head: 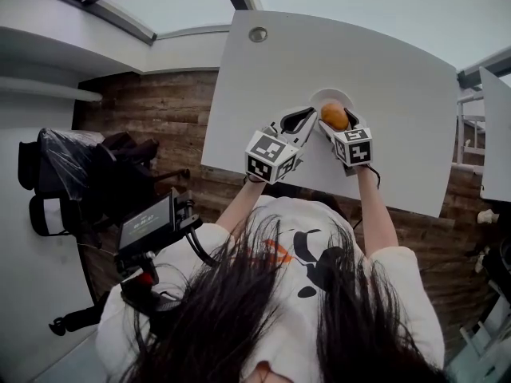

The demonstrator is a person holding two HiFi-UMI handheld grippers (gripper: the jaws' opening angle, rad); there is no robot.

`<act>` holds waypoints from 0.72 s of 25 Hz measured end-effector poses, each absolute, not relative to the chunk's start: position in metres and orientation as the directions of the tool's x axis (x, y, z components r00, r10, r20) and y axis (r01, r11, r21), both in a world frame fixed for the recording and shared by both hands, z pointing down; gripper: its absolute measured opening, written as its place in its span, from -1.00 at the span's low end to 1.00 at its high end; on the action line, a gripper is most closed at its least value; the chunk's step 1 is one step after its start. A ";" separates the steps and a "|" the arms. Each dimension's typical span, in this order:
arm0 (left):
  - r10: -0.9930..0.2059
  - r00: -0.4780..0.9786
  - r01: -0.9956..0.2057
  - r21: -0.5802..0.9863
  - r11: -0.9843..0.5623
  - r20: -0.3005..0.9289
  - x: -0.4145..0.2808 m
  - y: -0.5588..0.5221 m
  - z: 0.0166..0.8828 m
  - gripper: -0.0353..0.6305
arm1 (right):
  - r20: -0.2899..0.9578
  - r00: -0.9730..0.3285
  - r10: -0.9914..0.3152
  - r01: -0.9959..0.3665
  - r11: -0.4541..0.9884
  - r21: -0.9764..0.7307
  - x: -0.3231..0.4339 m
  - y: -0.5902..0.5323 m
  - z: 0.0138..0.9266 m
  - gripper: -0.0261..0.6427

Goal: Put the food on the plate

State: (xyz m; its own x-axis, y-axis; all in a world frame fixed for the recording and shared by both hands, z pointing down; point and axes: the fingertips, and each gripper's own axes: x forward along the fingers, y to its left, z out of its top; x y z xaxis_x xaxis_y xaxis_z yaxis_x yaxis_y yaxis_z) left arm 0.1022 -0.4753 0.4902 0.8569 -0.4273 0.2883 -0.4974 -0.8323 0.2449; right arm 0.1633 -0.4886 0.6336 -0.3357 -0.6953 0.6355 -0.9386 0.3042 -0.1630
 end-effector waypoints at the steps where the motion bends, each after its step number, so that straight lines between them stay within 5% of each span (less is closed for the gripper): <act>1: -0.430 0.856 -0.499 0.244 -0.832 0.287 0.101 -0.472 0.489 -0.88 | 0.634 -0.336 -0.696 -0.939 0.305 -0.162 0.163 -0.486 0.633 0.19; 18: -0.445 0.845 -0.517 0.240 -0.822 0.297 0.098 -0.471 0.491 -0.88 | 0.682 -0.369 -0.631 -0.927 0.302 -0.222 0.162 -0.484 0.646 0.20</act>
